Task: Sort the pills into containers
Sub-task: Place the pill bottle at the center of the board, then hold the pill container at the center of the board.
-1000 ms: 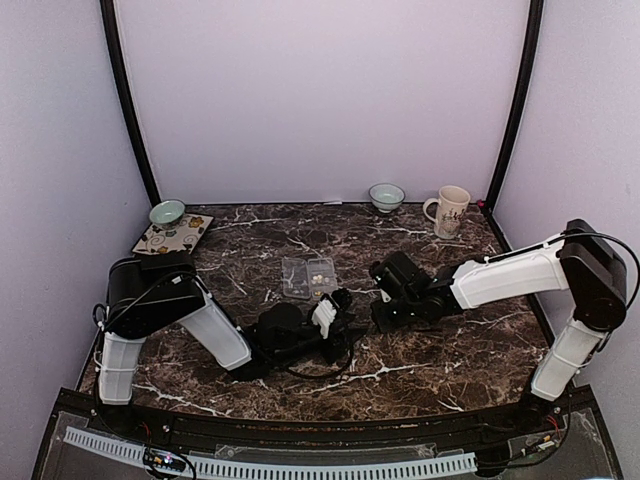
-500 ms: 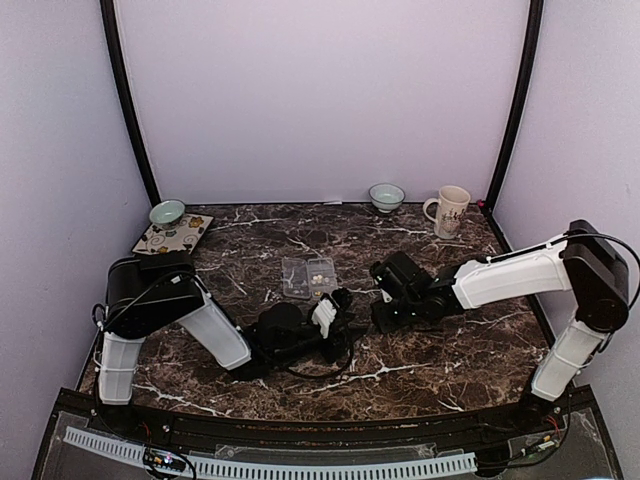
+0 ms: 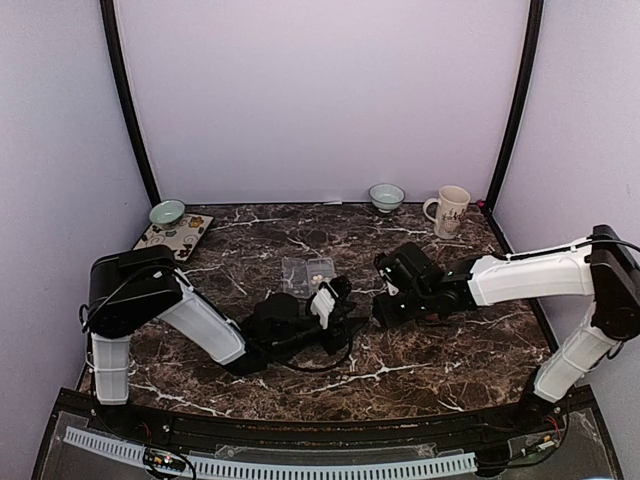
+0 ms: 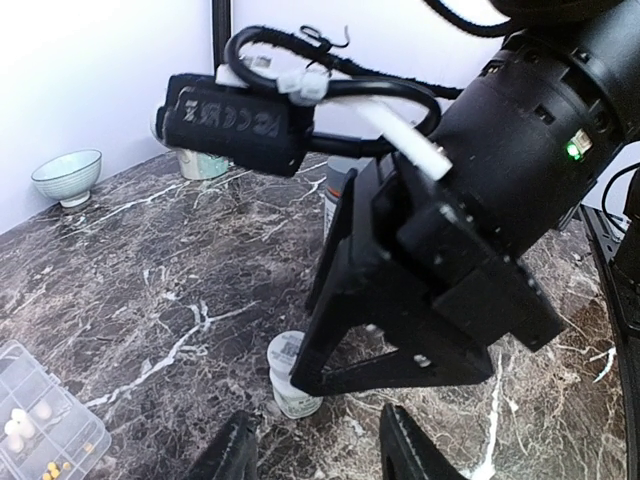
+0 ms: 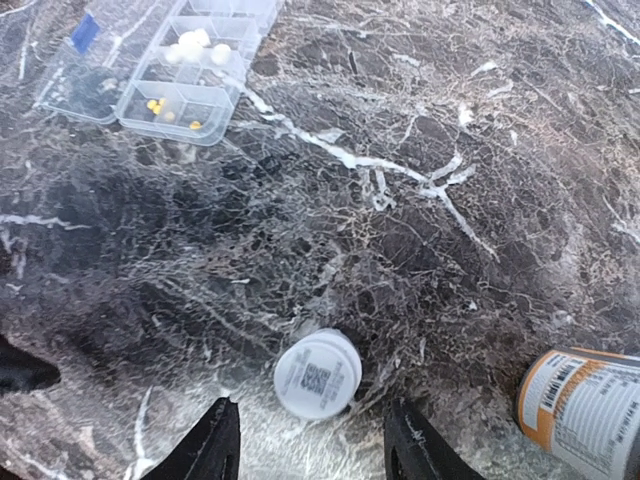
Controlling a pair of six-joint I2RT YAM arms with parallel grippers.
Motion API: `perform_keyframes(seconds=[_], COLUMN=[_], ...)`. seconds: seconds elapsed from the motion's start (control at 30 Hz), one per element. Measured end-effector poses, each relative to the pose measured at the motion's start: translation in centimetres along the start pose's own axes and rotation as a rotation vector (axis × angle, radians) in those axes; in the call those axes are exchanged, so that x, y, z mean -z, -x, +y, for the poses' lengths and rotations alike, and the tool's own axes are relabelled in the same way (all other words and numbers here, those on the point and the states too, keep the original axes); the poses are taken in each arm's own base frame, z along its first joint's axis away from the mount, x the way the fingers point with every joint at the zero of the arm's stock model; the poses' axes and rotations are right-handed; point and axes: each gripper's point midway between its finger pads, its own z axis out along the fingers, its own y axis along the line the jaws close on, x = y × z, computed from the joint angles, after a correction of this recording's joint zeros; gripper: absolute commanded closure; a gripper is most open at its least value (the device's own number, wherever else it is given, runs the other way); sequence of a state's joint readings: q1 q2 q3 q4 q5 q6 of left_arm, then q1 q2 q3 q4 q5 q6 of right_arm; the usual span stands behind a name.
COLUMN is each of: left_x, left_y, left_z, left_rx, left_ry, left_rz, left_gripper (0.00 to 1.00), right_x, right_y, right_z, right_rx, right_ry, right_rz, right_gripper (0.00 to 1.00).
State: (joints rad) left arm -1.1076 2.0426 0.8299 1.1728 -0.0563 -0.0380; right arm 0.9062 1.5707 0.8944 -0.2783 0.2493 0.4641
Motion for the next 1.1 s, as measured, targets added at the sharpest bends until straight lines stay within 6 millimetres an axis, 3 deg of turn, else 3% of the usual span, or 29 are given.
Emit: perform_keyframes(seconds=[0.17,0.37,0.6,0.7,0.8,0.87,0.97,1.1], left_x=[0.6,1.6,4.4,6.3,8.5,10.2,12.8,15.2], left_y=[2.0,7.1,14.6,17.8,19.1,19.4,19.3,18.0], left_z=[-0.7,-2.0,-0.7,1.7,6.4,10.5,16.1,20.7], left_rx=[-0.003,-0.005,-0.021,-0.03,-0.006,0.012,0.031,0.07], left_ry=[0.009,0.015,0.125,0.224,0.352,0.468,0.635,0.771], left_rz=[0.001,-0.032,-0.066,-0.085,-0.069,-0.057,-0.033,0.008], left_gripper=[0.56,0.55,0.5,0.49,0.49,0.48,0.47,0.47], right_x=[2.0,5.1,10.2,11.6,12.7,13.2,14.2,17.1], right_y=[0.6,2.0,7.4,9.9,12.4,13.4,13.8,13.5], right_z=[0.2,0.6,0.1,-1.4,-4.7,-7.8,-12.5,-17.7], right_rx=[-0.002,-0.006,-0.049,-0.095,-0.169,-0.223,-0.298,-0.391], right_ry=[0.023,0.057,0.041,-0.027,-0.122,-0.209,-0.348,-0.507], right_rz=[-0.022,-0.074,-0.266,-0.337,-0.405,-0.441,-0.48,-0.547], right_gripper=[0.48,0.46,0.23,0.17,0.07,0.0,0.0,0.0])
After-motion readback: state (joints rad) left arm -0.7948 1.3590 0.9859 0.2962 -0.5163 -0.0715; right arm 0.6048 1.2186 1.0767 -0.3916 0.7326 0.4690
